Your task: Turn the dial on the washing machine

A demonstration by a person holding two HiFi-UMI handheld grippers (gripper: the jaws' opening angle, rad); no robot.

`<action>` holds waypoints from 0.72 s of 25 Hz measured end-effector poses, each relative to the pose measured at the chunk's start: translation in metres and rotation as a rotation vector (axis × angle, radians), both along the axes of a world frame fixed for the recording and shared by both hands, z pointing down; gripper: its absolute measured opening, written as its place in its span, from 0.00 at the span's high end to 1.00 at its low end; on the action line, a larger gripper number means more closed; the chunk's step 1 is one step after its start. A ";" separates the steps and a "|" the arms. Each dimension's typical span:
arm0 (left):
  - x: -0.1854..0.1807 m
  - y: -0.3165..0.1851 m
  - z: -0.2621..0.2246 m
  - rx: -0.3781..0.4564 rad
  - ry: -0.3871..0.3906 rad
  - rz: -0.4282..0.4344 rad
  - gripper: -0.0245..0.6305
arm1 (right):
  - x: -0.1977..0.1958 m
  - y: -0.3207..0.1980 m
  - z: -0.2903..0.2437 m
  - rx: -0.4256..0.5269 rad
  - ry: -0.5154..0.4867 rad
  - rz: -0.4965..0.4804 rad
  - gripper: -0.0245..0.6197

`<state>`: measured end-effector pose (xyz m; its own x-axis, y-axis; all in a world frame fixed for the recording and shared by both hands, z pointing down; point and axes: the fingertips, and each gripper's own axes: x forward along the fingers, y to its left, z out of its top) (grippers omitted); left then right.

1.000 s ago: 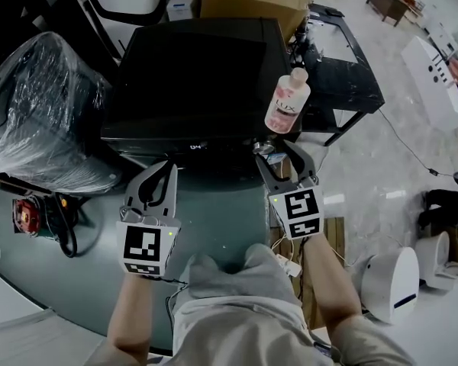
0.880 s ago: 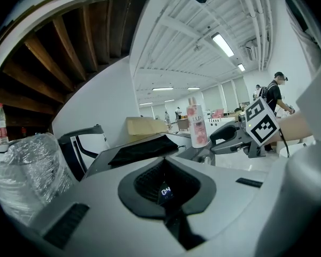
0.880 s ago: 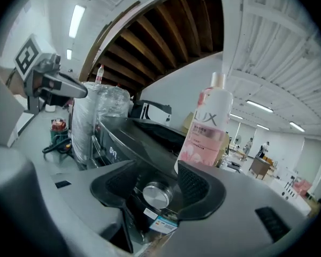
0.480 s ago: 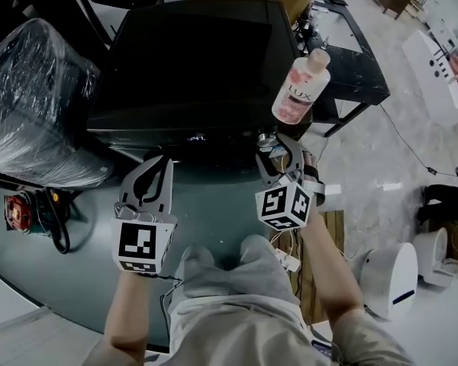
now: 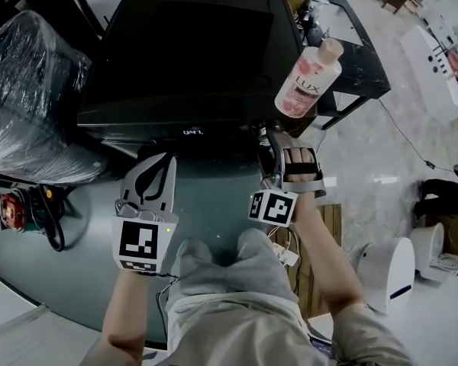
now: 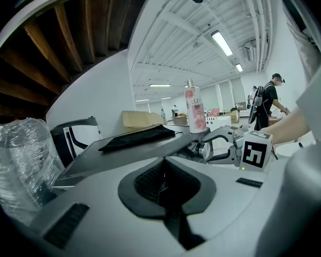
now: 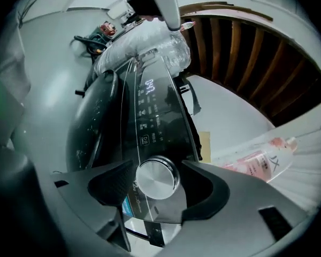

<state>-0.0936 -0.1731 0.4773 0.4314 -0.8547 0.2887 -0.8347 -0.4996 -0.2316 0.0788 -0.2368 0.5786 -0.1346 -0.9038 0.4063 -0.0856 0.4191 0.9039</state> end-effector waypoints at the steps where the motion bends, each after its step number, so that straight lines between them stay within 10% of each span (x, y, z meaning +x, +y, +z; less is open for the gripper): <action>1: 0.001 0.000 0.001 0.000 0.008 0.002 0.93 | 0.002 -0.001 0.002 0.015 0.030 0.013 0.50; 9: 0.006 -0.003 0.010 -0.006 -0.006 0.034 0.93 | 0.013 -0.009 0.005 0.066 -0.025 0.099 0.52; 18: 0.006 -0.006 0.007 -0.013 -0.009 0.026 0.93 | 0.018 -0.012 0.000 -0.043 -0.506 0.234 0.52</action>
<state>-0.0877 -0.1792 0.4840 0.4510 -0.8392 0.3039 -0.8193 -0.5243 -0.2321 0.0963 -0.2490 0.5783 -0.1202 -0.9170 0.3804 -0.5995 0.3725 0.7084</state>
